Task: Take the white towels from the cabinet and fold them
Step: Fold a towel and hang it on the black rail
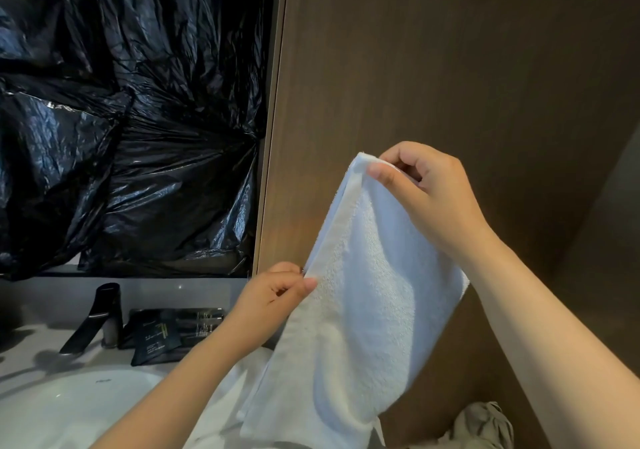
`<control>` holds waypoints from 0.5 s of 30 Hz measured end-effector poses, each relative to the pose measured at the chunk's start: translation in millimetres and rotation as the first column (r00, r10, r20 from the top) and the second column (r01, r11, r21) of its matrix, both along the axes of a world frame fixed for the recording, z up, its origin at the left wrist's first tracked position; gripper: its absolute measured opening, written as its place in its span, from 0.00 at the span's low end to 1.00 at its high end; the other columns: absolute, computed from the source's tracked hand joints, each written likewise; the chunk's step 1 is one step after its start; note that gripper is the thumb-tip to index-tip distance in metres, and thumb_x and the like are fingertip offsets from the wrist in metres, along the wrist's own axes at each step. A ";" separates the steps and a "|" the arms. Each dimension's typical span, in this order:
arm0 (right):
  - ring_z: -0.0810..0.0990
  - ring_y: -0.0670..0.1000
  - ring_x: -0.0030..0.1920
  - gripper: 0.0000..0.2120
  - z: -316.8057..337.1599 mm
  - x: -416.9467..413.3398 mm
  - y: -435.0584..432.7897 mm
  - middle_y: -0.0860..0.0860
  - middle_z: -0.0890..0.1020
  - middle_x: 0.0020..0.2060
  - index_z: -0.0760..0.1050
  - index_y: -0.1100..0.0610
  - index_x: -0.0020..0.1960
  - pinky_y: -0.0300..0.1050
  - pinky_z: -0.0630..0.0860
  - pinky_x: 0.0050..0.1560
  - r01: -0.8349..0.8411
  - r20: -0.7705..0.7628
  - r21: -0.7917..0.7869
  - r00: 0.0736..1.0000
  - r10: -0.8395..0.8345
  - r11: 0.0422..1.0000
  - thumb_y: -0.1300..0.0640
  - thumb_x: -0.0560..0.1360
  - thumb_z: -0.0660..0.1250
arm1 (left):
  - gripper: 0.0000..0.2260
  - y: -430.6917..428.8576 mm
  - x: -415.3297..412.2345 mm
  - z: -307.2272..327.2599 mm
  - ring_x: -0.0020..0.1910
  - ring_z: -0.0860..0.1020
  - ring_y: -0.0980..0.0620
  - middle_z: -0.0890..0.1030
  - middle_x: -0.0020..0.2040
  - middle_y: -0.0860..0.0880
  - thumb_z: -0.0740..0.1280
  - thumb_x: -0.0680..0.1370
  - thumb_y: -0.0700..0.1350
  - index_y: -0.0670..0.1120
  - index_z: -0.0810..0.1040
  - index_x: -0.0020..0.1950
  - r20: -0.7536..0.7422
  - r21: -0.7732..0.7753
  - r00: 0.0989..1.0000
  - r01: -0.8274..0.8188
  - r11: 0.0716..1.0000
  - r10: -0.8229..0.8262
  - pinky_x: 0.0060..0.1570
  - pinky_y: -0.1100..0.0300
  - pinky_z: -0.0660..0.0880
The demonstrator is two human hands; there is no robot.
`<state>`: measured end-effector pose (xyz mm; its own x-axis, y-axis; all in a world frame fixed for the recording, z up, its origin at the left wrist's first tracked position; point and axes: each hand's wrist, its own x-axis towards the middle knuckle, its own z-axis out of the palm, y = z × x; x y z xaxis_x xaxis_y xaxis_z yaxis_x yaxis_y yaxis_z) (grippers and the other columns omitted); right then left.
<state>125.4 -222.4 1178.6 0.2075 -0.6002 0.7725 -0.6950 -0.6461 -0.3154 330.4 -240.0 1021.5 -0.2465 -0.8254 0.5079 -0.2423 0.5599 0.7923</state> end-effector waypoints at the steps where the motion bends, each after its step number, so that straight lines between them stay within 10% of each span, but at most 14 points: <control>1: 0.78 0.43 0.43 0.11 -2.2 -1.3 -0.7 0.41 0.78 0.37 0.78 0.50 0.43 0.29 0.73 0.39 0.011 0.002 0.011 1.000 -0.011 1.000 0.45 0.79 0.65 | 0.23 -0.4 1.3 -2.3 0.32 0.69 0.60 0.69 0.33 0.52 0.65 0.74 0.55 0.36 0.70 0.31 -0.023 0.016 1.000 -0.002 1.000 0.003 0.39 0.65 0.69; 8: 0.77 0.42 0.43 0.10 -17.3 -9.8 -3.7 0.42 0.79 0.38 0.78 0.51 0.44 0.27 0.71 0.39 0.070 0.071 0.021 0.995 -0.071 0.997 0.46 0.79 0.65 | 0.05 0.9 9.4 -4.1 0.35 0.77 0.59 0.81 0.35 0.54 0.75 0.67 0.47 0.49 0.85 0.32 -0.224 0.045 0.967 -0.111 0.993 0.119 0.38 0.69 0.73; 15: 0.77 0.41 0.43 0.10 -26.0 -7.6 -1.7 0.42 0.79 0.38 0.78 0.51 0.44 0.24 0.70 0.39 0.101 0.115 0.062 0.987 -0.108 0.993 0.46 0.79 0.65 | 0.05 10.8 22.5 -27.4 0.37 0.80 0.53 0.83 0.39 0.52 0.78 0.68 0.47 0.54 0.83 0.37 0.175 0.125 0.985 -0.012 0.992 -0.011 0.42 0.59 0.79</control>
<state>117.8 -224.1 1152.6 0.0506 -0.6566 0.7526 -0.7132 -0.5512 -0.4329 353.0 -229.2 994.1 -0.3219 -0.8798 0.3498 -0.3835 0.4589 0.8014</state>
